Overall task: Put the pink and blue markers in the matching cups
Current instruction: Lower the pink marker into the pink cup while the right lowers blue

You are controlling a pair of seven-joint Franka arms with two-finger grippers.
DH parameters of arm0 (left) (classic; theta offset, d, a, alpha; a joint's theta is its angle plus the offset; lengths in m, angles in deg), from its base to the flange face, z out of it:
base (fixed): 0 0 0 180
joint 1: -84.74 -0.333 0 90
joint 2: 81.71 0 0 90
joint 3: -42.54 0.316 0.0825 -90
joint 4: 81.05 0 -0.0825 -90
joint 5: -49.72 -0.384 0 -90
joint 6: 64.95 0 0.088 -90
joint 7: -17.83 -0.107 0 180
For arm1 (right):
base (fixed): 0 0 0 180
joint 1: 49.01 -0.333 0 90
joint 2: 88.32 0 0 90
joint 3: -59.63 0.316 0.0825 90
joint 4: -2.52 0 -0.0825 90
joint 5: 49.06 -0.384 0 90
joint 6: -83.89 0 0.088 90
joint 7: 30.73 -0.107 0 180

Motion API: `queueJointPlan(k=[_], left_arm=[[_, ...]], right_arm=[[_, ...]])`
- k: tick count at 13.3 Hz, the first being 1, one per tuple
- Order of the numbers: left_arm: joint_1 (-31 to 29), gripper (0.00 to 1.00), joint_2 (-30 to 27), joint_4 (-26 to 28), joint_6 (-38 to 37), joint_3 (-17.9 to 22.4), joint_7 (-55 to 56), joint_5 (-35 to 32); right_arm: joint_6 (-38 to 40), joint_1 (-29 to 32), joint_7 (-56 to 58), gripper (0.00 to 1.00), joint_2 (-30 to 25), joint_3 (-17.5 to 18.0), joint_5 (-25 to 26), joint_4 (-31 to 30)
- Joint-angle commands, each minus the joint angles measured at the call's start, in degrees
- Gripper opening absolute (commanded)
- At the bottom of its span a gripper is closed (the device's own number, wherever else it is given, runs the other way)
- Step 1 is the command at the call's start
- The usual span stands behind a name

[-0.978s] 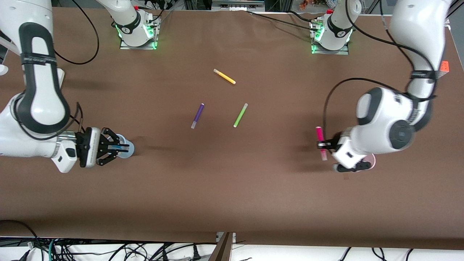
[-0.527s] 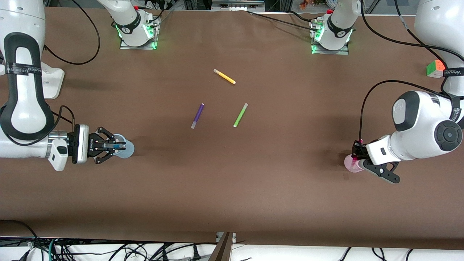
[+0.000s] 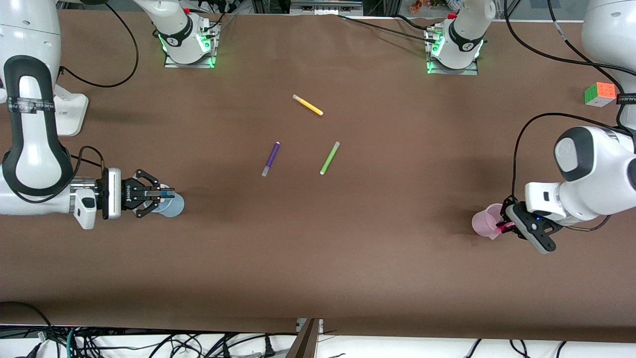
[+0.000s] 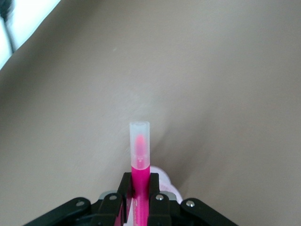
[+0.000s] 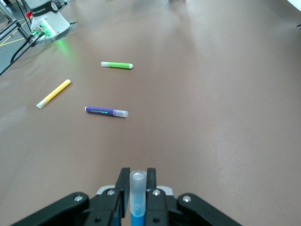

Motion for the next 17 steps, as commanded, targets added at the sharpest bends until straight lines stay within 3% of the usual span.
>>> queueJointPlan(k=[1,4,9,14,16,17], left_arm=[[-4.41,0.00,0.14,2.36,1.51,-2.78,-10.29,7.69],[-5.30,0.00,1.11,3.50,1.43,-2.78,-20.84,16.67],[-8.11,0.00,4.36,3.41,1.95,-2.78,-27.88,17.65],[-8.64,0.00,5.16,3.06,1.95,-2.78,-29.04,18.27],[-8.73,0.00,5.16,3.06,1.78,-2.78,-29.13,18.27],[-8.64,0.15,5.16,3.06,1.78,-2.69,-29.13,18.27]], right_arm=[[0.40,0.89,-5.26,1.00,-1.58,0.24,-1.82,-0.72],[0.31,0.11,-24.13,1.00,-2.11,0.24,-0.16,3.93],[0.92,-2.01,-62.36,1.00,-2.11,0.59,10.19,13.60],[6.00,-8.05,-88.58,1.00,-5.09,0.51,33.46,18.71],[8.38,-10.43,-96.93,1.00,-6.68,0.59,39.81,18.97],[9.61,-11.23,-100.45,1.00,-7.21,0.42,41.67,18.97]])
